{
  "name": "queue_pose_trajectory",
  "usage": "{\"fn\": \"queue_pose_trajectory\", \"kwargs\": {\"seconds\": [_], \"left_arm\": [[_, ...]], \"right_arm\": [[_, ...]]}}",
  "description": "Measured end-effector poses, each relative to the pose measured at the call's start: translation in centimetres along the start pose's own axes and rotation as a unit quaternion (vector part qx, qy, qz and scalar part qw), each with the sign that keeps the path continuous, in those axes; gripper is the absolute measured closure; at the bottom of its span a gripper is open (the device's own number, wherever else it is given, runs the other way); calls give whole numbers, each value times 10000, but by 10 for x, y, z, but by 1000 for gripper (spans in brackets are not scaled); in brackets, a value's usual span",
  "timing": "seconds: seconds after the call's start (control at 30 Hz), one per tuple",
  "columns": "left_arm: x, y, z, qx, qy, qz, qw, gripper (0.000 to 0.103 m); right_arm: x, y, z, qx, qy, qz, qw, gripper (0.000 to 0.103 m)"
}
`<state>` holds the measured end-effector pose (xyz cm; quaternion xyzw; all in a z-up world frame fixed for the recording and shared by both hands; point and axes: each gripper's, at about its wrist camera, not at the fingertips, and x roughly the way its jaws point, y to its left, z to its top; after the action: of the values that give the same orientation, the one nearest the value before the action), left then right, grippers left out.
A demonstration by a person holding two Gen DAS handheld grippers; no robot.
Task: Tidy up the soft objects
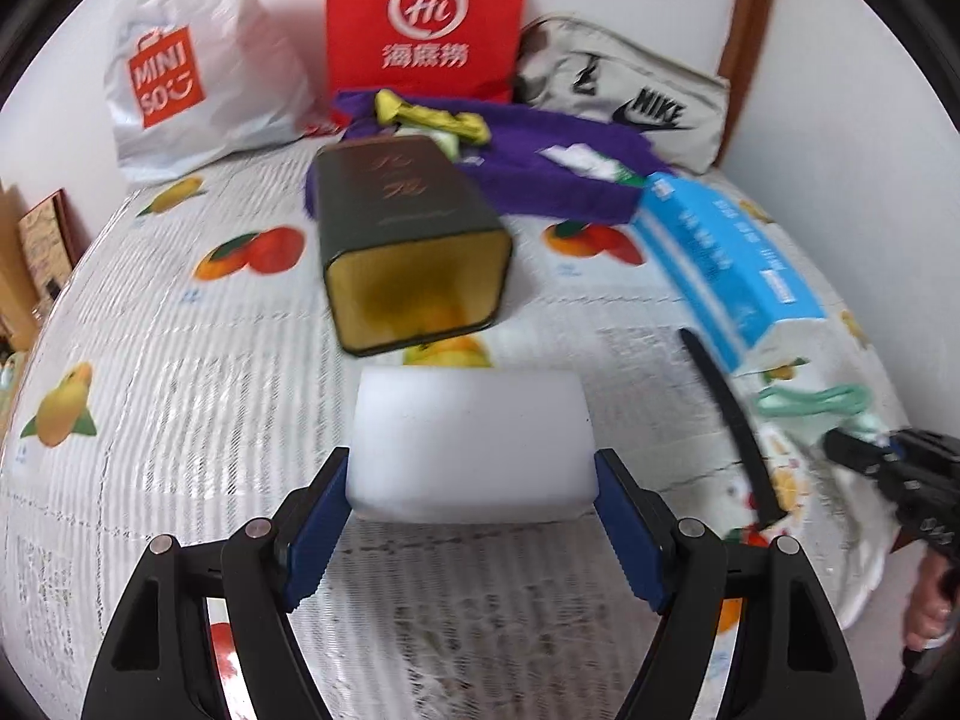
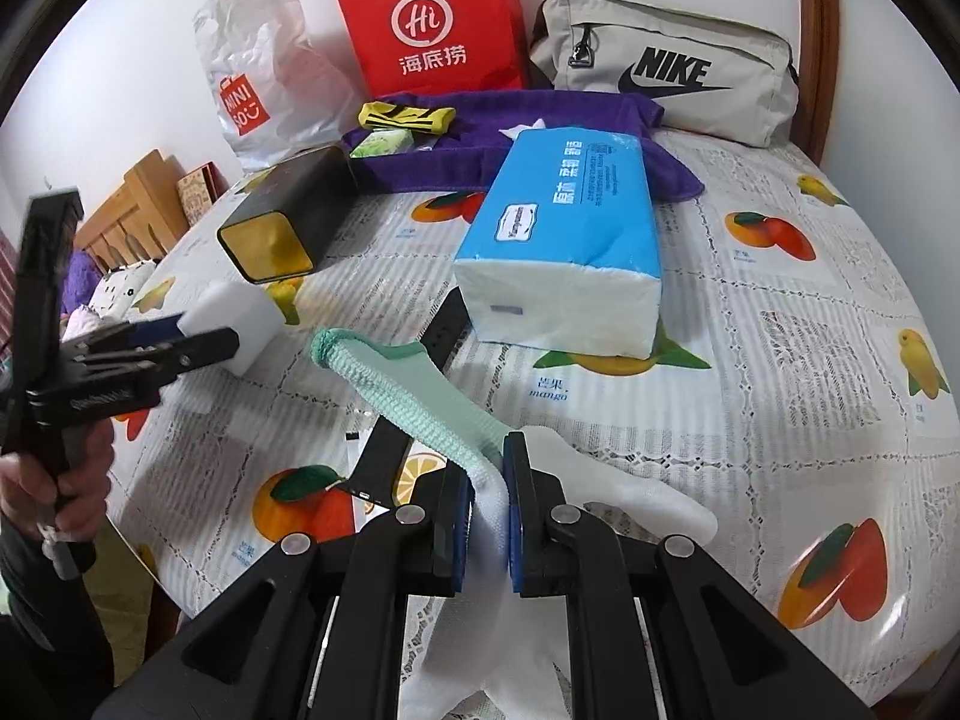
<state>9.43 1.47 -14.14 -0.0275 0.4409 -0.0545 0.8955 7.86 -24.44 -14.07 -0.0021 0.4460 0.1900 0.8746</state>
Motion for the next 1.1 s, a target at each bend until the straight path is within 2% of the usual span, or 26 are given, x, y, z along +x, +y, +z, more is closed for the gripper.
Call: {"fn": "queue_pose_trajectory", "kwargs": {"seconds": [0.33,0.47,0.63,0.77,1.1], "left_arm": [[3,6,3,-100,41,-156,9998,26],[-12,10,10,-222,-116,-143,9996,26],[-37,10,29,-167,-322,72,9993,26],[-48,12,49,-221,-466,59,9987,26],[-52,10,94,-142,-690,200,9973,26]], "right_arm": [[-5,-3,7,142,97,99,9998,92],[-12,-3,16,137,70,130,9998,92],[-24,3,38,88,-117,263,9995,92],[-27,4,57,52,-222,287,9993,92],[-22,0,105,42,-352,326,9988,92]]}}
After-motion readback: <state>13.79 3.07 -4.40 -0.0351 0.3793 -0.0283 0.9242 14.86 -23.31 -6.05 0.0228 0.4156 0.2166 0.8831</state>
